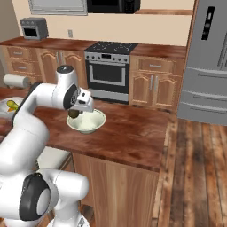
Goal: Take the fruits from the plate on the dining counter and place two fruits in each bowl.
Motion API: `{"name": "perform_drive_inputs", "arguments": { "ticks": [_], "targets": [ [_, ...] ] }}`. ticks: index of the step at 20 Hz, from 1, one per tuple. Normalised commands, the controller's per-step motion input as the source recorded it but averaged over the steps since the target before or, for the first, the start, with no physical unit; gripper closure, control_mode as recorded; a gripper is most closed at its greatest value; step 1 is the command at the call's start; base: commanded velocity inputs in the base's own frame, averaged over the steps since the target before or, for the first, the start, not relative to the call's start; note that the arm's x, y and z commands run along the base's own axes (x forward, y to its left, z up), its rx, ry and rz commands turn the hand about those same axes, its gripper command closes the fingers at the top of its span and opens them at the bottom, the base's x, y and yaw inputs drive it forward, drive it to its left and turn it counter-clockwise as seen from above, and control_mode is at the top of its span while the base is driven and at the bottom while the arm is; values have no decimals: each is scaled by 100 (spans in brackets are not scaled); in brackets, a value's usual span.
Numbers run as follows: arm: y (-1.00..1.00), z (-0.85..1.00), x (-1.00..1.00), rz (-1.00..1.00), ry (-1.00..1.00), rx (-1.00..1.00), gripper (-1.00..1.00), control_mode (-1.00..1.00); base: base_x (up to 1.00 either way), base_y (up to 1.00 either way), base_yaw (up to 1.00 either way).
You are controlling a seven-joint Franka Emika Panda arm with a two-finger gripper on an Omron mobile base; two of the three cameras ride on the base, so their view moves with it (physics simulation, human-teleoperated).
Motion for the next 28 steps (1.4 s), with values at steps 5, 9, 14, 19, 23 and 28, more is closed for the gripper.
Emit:
{"name": "perform_drive_inputs", "arguments": {
  "ticks": [5,9,14,19,23,28],
  "targets": [
    [11,0,78,0,0,0,100,-100,0,0,0],
    [25,-4,55,-4,0,-4,100,-100,0,0,0],
    [78,-37,42,-11,13,-3,100,-100,0,0,0],
    [-4,-78,3,2,10,0,100,-100,0,0,0],
    [-37,-35,-3,6,1,5,100,-100,0,0,0],
    [-31,-2,8,12,0,1,100,-100,0,0,0]
  ]
}}
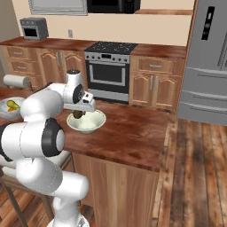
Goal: Take the fruits from the plate on the dining counter and place two fruits in each bowl.
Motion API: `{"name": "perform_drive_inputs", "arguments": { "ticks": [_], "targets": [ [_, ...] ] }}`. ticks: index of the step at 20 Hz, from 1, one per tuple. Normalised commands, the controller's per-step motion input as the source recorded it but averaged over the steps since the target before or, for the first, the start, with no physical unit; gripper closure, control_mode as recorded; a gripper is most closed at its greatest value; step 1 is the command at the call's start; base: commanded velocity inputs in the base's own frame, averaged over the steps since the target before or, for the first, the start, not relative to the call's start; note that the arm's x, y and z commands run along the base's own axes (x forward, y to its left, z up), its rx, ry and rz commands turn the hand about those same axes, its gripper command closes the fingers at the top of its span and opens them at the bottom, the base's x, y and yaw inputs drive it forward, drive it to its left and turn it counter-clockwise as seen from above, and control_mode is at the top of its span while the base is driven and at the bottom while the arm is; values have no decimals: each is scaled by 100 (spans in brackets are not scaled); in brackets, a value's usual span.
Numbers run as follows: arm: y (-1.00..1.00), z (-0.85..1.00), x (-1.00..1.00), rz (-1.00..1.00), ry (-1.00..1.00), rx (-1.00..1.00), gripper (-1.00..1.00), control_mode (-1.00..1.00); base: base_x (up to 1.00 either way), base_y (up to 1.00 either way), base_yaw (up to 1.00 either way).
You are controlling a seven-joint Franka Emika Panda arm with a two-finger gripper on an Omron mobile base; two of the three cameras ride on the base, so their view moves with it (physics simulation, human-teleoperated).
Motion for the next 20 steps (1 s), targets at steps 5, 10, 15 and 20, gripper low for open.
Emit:
{"name": "perform_drive_inputs", "arguments": {
  "ticks": [5,10,15,20],
  "targets": [
    [-1,-10,32,16,-1,0,100,-100,0,0,0],
    [0,-30,41,15,0,0,100,-100,0,0,0],
    [0,-39,25,10,2,0,100,-100,0,0,0],
    [8,-29,3,6,6,0,100,-100,0,0,0]
  ]
}}
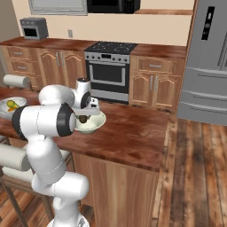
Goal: Take the fruits from the plate on the dining counter and place two fruits in each bowl.
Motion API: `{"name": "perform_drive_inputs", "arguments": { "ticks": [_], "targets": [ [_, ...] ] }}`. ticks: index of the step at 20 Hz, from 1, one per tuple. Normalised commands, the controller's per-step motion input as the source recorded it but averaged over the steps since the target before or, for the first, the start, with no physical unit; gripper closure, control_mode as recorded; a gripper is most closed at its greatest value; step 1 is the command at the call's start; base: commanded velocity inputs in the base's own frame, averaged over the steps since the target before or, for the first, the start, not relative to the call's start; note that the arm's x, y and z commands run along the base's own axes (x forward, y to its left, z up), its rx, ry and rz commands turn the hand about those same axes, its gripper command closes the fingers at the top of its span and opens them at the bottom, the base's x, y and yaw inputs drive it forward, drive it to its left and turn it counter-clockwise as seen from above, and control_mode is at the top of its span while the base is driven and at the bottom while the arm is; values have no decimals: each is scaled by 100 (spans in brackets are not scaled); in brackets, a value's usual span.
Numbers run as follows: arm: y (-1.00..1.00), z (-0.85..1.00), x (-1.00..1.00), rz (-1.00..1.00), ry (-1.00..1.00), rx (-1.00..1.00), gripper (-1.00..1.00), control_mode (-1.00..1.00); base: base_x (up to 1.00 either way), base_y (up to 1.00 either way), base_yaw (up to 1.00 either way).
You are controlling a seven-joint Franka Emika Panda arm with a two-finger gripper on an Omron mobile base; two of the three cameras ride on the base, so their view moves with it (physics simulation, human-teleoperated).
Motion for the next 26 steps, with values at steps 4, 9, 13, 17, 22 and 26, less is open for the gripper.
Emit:
{"name": "perform_drive_inputs", "arguments": {
  "ticks": [4,9,13,17,22,26],
  "targets": [
    [1,-23,9,3,4,0,100,-100,0,0,0],
    [0,-8,20,0,3,0,100,-100,0,0,0],
    [0,-1,34,0,2,0,100,-100,0,0,0],
    [0,-3,30,0,2,0,100,-100,0,0,0],
    [0,-8,0,0,6,0,100,-100,0,0,0],
    [0,-31,0,0,6,0,100,-100,0,0,0]
  ]
}}
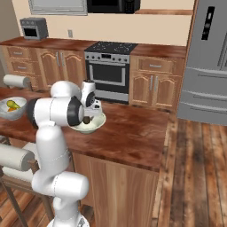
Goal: Take the fruits from the plate on the dining counter and place two fruits in each bowl.
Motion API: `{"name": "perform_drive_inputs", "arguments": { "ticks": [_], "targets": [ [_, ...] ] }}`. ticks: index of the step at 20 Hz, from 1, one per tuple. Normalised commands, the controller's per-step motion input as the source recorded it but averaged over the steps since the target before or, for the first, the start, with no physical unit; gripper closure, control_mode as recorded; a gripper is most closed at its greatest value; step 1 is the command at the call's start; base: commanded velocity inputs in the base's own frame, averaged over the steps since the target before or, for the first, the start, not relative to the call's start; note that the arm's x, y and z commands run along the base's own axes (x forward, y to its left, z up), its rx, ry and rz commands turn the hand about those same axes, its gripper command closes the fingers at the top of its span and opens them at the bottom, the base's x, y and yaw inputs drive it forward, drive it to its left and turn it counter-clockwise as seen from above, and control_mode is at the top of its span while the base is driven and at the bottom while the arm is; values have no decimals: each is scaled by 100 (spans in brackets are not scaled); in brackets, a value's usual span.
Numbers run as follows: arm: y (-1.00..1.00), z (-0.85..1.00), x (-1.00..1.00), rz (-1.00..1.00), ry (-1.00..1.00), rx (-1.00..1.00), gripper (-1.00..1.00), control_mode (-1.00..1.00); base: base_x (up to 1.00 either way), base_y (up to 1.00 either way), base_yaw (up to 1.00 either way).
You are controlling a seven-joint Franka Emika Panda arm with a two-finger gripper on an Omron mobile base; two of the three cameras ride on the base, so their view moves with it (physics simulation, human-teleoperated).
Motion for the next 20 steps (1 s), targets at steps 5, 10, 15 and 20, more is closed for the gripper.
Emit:
{"name": "perform_drive_inputs", "arguments": {
  "ticks": [5,10,15,20],
  "targets": [
    [0,-19,0,0,4,0,100,-100,0,0,0],
    [3,-2,3,0,4,0,100,-100,0,0,0],
    [7,0,13,0,2,0,-100,-100,0,0,0],
    [0,0,21,0,3,0,-100,-100,0,0,0]
  ]
}}
